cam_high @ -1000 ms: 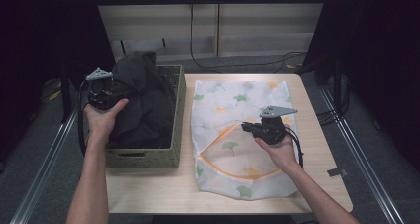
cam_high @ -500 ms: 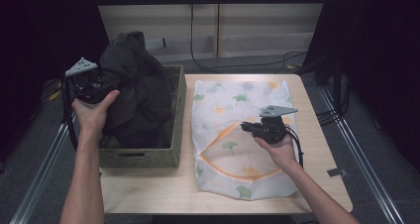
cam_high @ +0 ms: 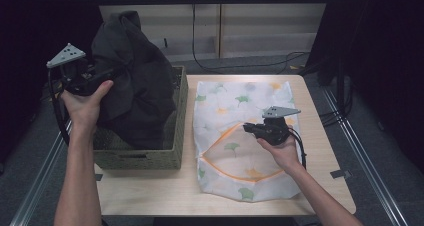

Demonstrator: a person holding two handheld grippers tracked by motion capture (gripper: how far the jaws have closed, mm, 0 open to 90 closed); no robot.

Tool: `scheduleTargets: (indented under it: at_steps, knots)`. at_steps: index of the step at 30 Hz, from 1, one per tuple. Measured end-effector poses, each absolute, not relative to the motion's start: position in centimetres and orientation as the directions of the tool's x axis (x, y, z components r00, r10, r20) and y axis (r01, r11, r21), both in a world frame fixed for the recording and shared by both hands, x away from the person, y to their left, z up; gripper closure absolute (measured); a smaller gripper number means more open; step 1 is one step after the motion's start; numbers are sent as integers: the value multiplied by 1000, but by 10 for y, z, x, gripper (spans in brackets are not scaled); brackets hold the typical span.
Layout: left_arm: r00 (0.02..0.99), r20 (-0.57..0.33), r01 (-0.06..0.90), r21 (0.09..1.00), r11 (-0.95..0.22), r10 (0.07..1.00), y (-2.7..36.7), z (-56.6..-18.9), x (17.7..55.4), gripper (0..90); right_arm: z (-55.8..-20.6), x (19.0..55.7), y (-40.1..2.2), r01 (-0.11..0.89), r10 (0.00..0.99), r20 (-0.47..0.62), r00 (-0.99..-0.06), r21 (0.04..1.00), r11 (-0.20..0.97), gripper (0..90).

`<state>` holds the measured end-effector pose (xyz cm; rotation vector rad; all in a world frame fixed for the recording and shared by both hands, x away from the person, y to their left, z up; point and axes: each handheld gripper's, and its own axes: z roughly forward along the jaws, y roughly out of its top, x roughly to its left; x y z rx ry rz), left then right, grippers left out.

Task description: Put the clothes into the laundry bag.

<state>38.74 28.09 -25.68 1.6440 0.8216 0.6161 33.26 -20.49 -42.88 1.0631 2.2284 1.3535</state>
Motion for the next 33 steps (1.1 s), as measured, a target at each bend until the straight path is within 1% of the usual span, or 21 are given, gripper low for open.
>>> scheduleTargets:
  at_steps: [4, 8, 10, 16, 20, 21, 25, 30, 33]
  knots:
    - [649, -31, 154, 984, -91, 760, 278, -245, 383, 728, -428, 332, -205, 431, 735, 109, -670, 863, 265, 900]
    - [652, -15, 124, 988, -88, 758, 274, -236, 381, 728, -427, 332, -206, 428, 735, 109, -669, 865, 262, 900]
    - [652, -29, 121, 991, -66, 757, 273, -232, 381, 728, -427, 332, -207, 429, 735, 110, -669, 865, 261, 900]
    - [665, -29, 86, 996, -37, 746, 270, -217, 377, 728, -428, 332, -205, 429, 731, 109, -674, 863, 266, 900]
    - [677, -6, 58, 997, -46, 736, 269, -208, 371, 728, -428, 333, -206, 431, 732, 111, -673, 863, 265, 900]
    - [677, -19, 58, 998, -28, 736, 267, -206, 370, 728, -428, 333, -206, 430, 731, 110, -673, 862, 267, 900]
    - [690, 12, 35, 998, -51, 723, 265, -198, 365, 727, -429, 333, -205, 432, 729, 111, -675, 861, 268, 900]
    - [702, 4, 15, 1000, -20, 712, 262, -187, 359, 728, -429, 333, -206, 434, 729, 114, -675, 860, 267, 900]
    - [712, 17, -1, 1000, -23, 702, 260, -180, 355, 728, -429, 334, -206, 434, 729, 114, -674, 861, 266, 900]
